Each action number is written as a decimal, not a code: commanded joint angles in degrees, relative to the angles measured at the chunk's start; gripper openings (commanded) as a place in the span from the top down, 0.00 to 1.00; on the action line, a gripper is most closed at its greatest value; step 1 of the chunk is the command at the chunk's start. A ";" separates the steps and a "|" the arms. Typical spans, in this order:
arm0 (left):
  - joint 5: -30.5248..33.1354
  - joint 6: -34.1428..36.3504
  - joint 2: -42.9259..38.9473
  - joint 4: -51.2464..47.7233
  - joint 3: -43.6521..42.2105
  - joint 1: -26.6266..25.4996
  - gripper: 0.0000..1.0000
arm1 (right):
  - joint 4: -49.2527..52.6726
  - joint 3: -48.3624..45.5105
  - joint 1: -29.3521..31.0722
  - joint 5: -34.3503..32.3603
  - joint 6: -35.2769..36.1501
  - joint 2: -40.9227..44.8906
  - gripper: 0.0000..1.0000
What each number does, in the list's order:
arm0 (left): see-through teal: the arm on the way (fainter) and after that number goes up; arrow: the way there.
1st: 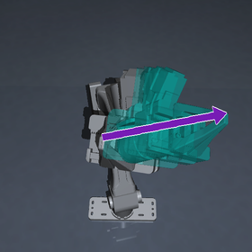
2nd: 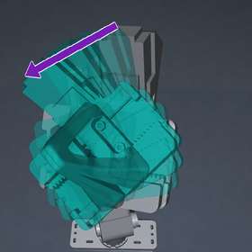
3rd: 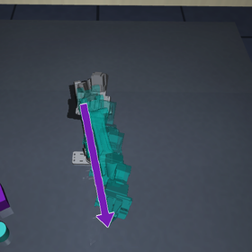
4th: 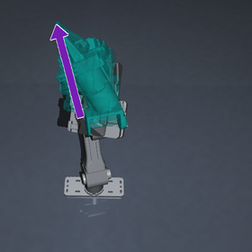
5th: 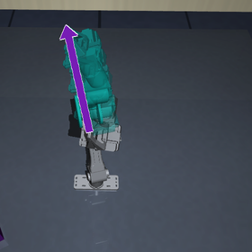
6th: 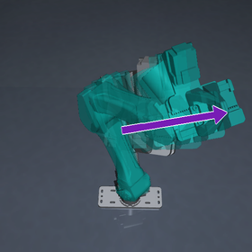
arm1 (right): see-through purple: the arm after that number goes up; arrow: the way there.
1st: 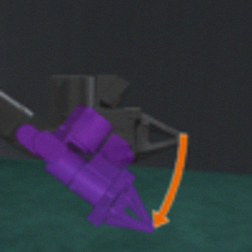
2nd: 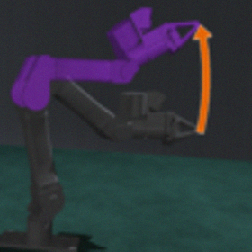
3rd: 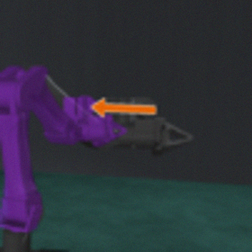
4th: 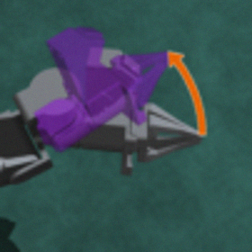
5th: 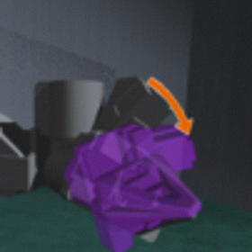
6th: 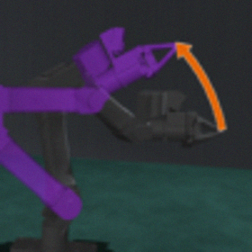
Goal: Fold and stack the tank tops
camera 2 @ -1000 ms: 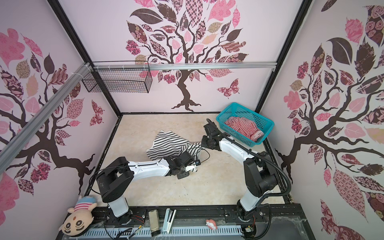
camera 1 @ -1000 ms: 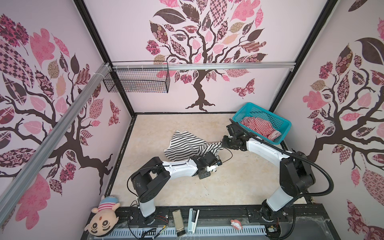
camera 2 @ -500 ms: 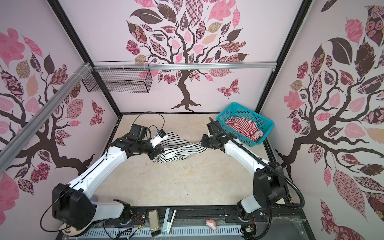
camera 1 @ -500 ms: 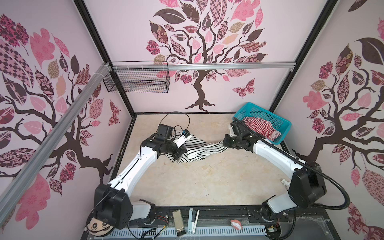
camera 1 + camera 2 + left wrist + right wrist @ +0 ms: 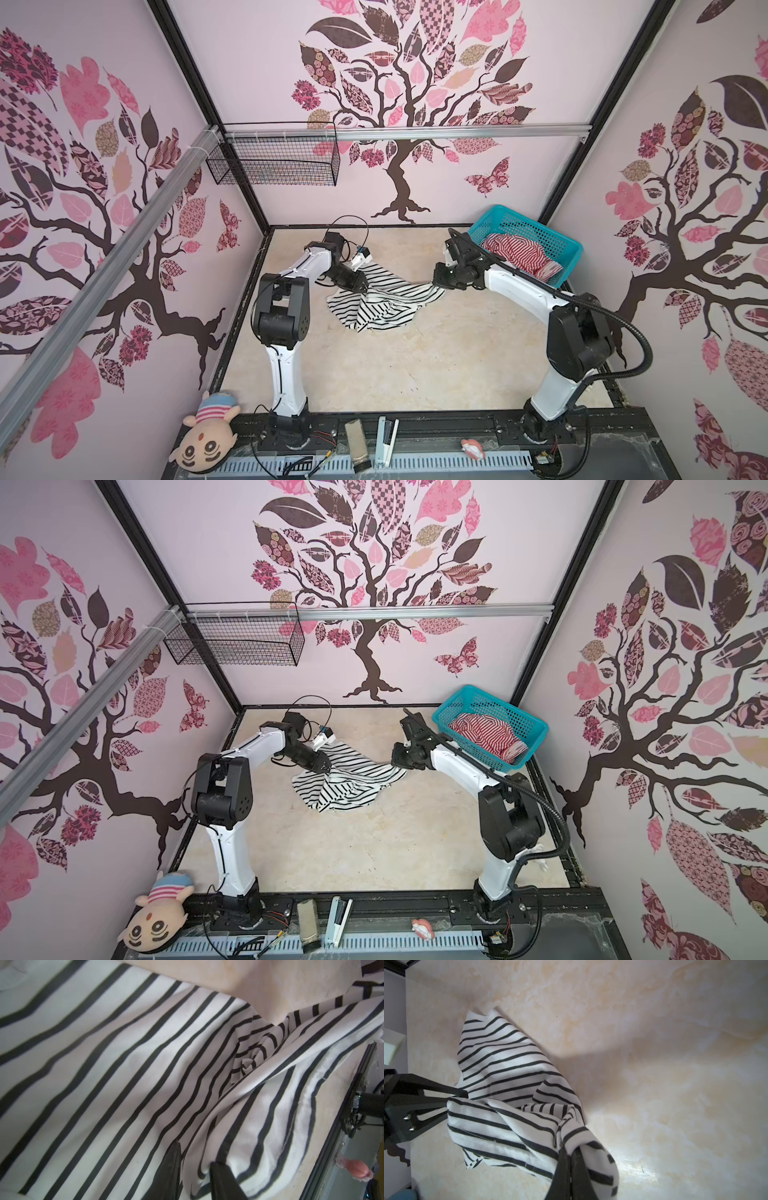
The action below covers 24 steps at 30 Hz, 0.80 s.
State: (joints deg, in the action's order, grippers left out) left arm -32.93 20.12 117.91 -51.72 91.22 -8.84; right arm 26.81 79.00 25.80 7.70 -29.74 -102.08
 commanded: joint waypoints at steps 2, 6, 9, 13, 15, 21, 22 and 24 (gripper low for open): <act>8.63 -5.28 -4.46 2.28 0.25 -0.87 0.71 | 1.96 6.47 -0.16 -3.06 -0.41 -5.13 1.00; 17.34 -6.19 -17.07 8.87 -10.38 -3.61 0.66 | 3.19 11.29 -0.52 -3.78 -0.26 -8.47 0.98; 22.88 -4.44 -25.05 11.22 -17.21 -8.91 0.63 | 3.91 13.57 -0.83 -3.84 0.05 -10.33 0.95; 22.74 -5.08 -28.66 12.40 -21.91 -15.64 0.59 | 4.26 14.65 -0.87 -3.65 0.16 -11.48 0.87; 22.61 -5.98 -27.45 13.44 -22.78 -18.23 0.59 | 3.82 14.35 -0.96 -3.56 0.12 -11.47 0.80; 25.68 -9.65 -21.06 17.80 -21.81 -24.10 0.62 | 3.75 14.19 -1.02 -2.76 0.28 -10.81 0.45; 26.55 -10.59 -20.35 18.71 -21.45 -24.75 0.62 | 3.77 13.95 -1.02 -2.79 0.29 -10.04 0.43; 27.93 -12.60 -18.87 19.87 -20.71 -25.56 0.62 | 3.80 12.49 -1.02 -3.17 0.29 -7.92 0.41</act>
State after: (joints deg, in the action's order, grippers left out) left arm -7.86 10.96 98.37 -35.77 70.32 -33.47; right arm 29.36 91.85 24.93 4.86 -29.54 -112.20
